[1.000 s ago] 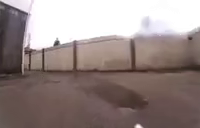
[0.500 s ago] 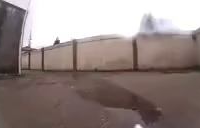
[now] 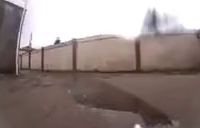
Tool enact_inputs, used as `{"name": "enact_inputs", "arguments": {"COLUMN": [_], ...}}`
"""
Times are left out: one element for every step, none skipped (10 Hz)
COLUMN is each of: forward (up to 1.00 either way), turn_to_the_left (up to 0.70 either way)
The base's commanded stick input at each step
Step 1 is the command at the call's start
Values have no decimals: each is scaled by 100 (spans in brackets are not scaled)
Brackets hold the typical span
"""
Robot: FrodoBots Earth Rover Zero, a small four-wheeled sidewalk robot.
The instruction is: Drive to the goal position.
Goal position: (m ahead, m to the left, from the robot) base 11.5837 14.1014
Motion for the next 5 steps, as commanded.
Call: {"name": "enact_inputs", "arguments": {"forward": [70, 70, 70, 70, 70], "turn_to_the_left": [7, 7, 7, 7, 7]}}
